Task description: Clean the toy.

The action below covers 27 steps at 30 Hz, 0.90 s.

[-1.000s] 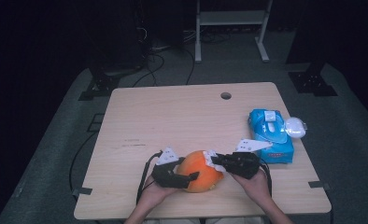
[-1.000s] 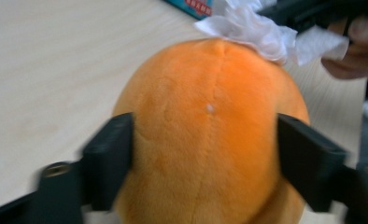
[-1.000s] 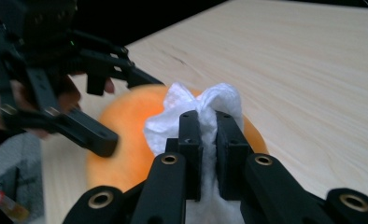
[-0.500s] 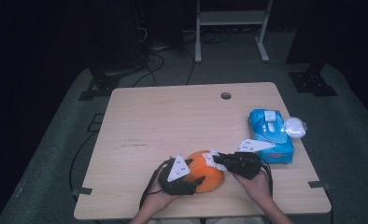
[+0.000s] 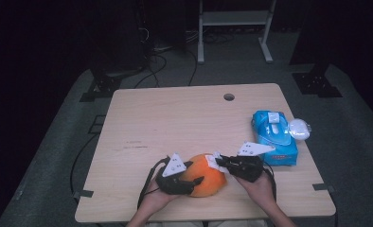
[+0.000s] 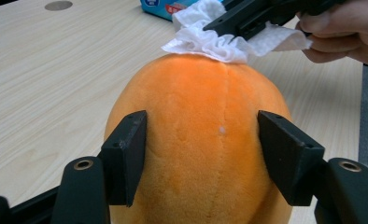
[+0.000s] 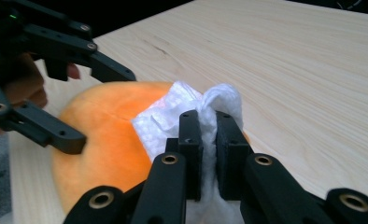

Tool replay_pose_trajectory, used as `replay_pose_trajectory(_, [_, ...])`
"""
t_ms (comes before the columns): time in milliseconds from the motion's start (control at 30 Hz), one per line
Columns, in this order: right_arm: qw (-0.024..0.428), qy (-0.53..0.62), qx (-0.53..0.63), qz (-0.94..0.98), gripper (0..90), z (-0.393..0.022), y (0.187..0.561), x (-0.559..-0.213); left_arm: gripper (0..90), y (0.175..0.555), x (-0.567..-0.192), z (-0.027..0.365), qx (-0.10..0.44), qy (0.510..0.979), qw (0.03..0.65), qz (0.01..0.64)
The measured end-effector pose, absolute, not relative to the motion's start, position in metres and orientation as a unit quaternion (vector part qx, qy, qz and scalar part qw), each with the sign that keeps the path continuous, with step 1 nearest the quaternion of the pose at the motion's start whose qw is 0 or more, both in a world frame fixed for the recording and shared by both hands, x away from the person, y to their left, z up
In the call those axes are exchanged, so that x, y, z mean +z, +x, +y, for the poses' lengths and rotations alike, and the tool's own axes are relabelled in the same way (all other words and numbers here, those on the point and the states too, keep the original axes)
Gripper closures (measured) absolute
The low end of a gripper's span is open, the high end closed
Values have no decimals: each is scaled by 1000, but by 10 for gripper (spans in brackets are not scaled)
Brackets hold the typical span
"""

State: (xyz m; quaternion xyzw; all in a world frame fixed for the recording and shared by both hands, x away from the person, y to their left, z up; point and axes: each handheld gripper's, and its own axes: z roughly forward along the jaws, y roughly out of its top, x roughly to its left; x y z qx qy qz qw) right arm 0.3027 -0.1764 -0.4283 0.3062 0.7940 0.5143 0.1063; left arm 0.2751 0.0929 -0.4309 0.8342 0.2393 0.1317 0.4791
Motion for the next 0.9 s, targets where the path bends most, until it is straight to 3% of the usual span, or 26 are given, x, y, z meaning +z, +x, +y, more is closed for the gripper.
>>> replay_pose_trajectory(300, [116,258,529,800,817,-157,287,-417,365,273,-433,94,130,838,476,234])
replay_pose_trajectory(533, [107,317,514,790,817,-177,304,-430,364,274,-433,96,122,837,481,233])
replay_pose_trajectory(567, [104,319,518,787,818,-177,303,-430,349,275,-432,96,115,836,483,233])
replay_pose_trajectory(700, [115,282,528,793,817,-165,294,-422,137,283,-425,97,94,821,500,260])
replay_pose_trajectory(767, [106,265,538,793,816,-162,291,-420,93,287,-428,96,83,820,497,271])
replay_pose_trajectory(800, [109,264,536,794,816,-161,290,-419,103,287,-430,96,82,822,495,271])
replay_pose_trajectory(900, [93,288,535,788,817,-169,298,-427,273,284,-434,97,97,831,480,263])
